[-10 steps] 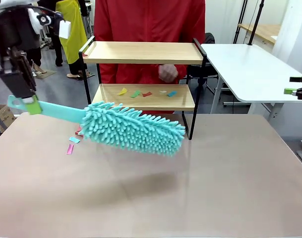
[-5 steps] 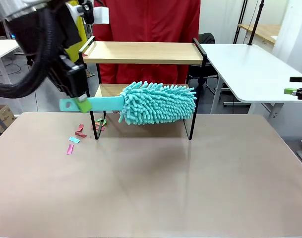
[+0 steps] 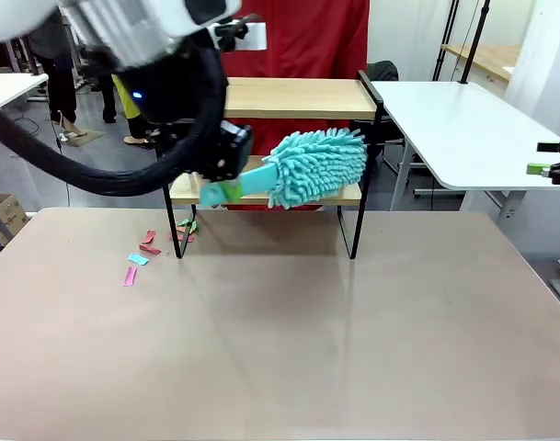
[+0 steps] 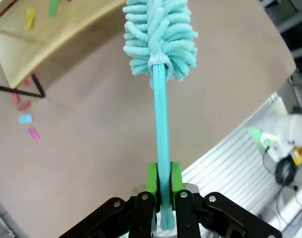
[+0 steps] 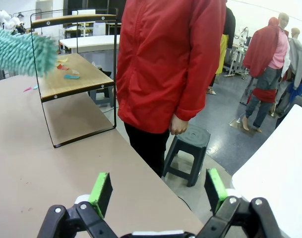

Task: Clean the shelf.
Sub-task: Clean the specific section of the Shelf indicated by the human with the Duster.

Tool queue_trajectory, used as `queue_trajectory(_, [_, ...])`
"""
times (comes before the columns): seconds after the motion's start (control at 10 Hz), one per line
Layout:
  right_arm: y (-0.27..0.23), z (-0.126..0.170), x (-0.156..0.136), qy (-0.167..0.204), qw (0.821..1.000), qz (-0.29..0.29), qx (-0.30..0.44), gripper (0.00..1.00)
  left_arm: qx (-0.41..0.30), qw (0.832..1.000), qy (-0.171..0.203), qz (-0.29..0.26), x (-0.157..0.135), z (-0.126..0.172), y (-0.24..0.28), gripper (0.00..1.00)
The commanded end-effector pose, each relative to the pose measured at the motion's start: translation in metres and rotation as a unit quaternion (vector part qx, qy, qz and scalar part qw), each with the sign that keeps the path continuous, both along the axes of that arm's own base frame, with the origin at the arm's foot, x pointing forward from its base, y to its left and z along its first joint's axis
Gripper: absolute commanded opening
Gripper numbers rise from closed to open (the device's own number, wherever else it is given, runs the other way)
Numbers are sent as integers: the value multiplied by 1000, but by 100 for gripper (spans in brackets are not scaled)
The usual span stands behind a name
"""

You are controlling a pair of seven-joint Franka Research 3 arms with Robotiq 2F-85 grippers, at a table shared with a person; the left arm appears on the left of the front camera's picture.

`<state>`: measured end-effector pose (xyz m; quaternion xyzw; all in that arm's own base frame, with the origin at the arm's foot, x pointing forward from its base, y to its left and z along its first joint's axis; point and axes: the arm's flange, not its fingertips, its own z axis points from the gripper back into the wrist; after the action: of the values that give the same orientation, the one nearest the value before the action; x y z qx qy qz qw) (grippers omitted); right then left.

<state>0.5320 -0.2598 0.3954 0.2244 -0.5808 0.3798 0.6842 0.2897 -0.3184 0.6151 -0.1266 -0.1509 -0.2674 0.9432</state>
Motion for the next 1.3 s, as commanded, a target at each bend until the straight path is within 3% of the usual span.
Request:
queue_trajectory(0.0, [2, 6, 1, 10, 1000, -4, -3, 100, 39, 996, -40, 62, 13, 0, -28, 13])
queue_trajectory(0.1, [2, 6, 1, 10, 1000, -4, -3, 100, 46, 993, -58, 88, 18, -2, -44, 13])
queue_trajectory(0.8, [2, 6, 1, 10, 1000, -4, -3, 100, 66, 983, -64, 159, 72, -28, -127, 13])
queue_trajectory(1.2, [2, 6, 1, 10, 1000, -4, -3, 100, 57, 983, -51, 169, 94, -42, -158, 13])
